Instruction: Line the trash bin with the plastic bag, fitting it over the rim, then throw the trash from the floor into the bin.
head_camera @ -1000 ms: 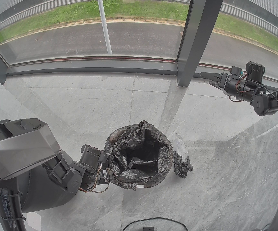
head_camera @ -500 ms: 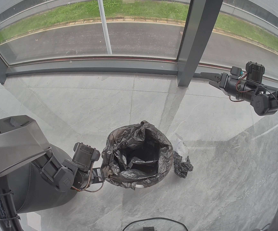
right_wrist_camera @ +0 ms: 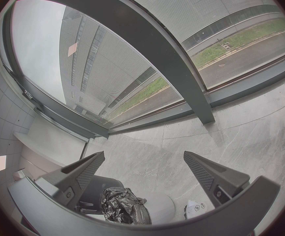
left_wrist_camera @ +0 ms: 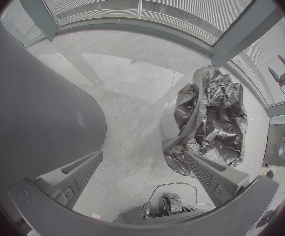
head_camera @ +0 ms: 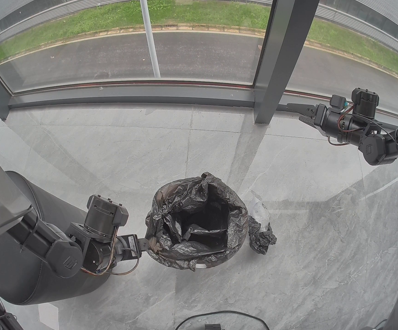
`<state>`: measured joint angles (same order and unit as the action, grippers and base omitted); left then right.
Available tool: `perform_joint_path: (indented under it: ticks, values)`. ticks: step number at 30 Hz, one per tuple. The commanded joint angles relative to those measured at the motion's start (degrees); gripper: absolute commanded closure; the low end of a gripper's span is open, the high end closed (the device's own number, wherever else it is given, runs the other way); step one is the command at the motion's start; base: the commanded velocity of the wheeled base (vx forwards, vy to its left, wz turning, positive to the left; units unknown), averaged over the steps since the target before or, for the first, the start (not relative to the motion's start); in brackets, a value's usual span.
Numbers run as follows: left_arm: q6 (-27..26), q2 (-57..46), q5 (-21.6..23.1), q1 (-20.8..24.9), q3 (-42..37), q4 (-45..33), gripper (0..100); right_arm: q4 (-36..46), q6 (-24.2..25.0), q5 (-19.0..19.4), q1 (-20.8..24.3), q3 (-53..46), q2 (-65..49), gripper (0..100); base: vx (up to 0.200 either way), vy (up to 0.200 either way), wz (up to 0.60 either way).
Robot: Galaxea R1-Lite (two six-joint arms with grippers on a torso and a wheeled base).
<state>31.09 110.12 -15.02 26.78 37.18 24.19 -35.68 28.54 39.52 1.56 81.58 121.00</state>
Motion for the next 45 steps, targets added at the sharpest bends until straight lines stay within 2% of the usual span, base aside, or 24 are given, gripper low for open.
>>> perform_joint_path:
  ticks: [1, 6, 9, 15, 21, 24, 35, 45]
  values:
    - [-0.06, -4.82, -0.01, 1.17, -0.79, -0.02, 0, 0.00, 0.03, 0.03, 0.02, 0.07, 0.11, 0, 0.000, 0.000, 0.00]
    - [-0.06, -7.64, 1.84, 1.34, 0.17, -0.02, 0, 0.00, -0.06, 0.03, 0.02, 0.07, 0.37, 0, 0.000, 0.000, 0.00]
    - [-0.06, -8.34, 6.05, 1.25, 2.28, -0.10, 0, 0.00, -0.06, 0.03, 0.02, 0.07, 0.46, 0, 0.000, 0.000, 0.00]
    - [-0.06, -2.80, 6.23, 0.55, 7.56, -0.02, 0, 0.00, -0.06, 0.03, 0.02, 0.16, 0.64, 0, 0.000, 0.000, 0.00]
    - [-1.20, 5.19, 6.23, -1.56, 17.49, -1.69, 0, 0.00, -0.15, 0.03, 0.20, 0.16, 1.52, 0, 0.000, 0.000, 0.00]
    - [-2.35, 8.45, 6.23, -2.79, 24.08, -5.73, 0, 0.00, -0.15, 0.03, 0.20, 0.16, 1.60, 0, 0.000, 0.000, 0.00]
    - [-2.43, 10.38, 6.14, -3.05, 26.54, -6.87, 0, 0.00, -0.15, 0.03, 0.20, 0.16, 1.60, 0, 0.000, 0.000, 0.00]
    - [-2.26, 11.26, 5.88, -6.13, 29.26, -6.87, 0, 0.00, -0.24, 0.03, 0.29, 0.16, 1.69, 0, 0.000, 0.000, 0.00]
